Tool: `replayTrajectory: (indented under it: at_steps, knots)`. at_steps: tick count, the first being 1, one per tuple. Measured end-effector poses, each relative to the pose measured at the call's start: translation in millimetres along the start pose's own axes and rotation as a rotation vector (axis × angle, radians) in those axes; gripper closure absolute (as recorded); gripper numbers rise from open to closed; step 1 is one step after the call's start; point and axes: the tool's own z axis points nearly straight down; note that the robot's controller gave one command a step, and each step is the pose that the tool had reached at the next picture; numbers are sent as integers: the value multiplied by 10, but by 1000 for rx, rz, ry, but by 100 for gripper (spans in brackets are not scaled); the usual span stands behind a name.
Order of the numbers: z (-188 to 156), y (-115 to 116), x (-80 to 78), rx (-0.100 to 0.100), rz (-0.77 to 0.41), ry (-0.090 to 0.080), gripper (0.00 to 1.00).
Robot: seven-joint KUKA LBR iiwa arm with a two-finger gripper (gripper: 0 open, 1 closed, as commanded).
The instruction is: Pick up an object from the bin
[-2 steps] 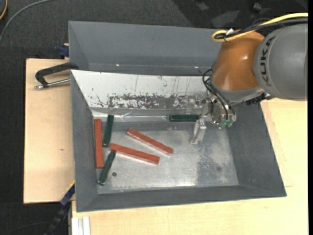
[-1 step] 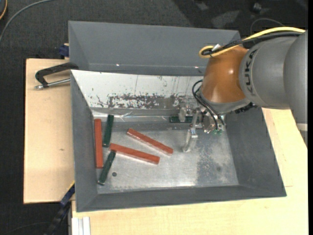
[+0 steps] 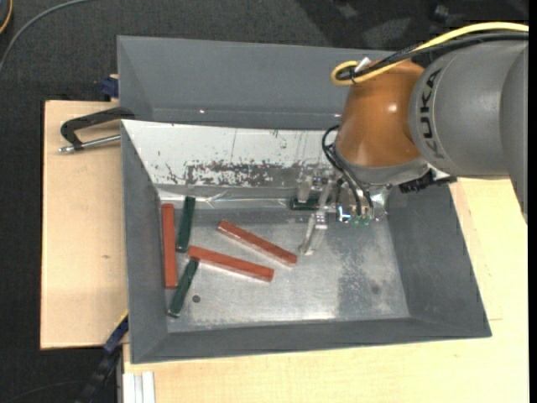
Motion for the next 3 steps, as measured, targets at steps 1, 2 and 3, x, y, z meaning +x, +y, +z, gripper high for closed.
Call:
replayTrajectory:
  at_steps: [1,2,3]
  knots:
    - [592,635,-42,0,-40,10,0]
    - [550,597,-68,2,-35,4,100]
    - [554,594,-66,3,-35,4,0]
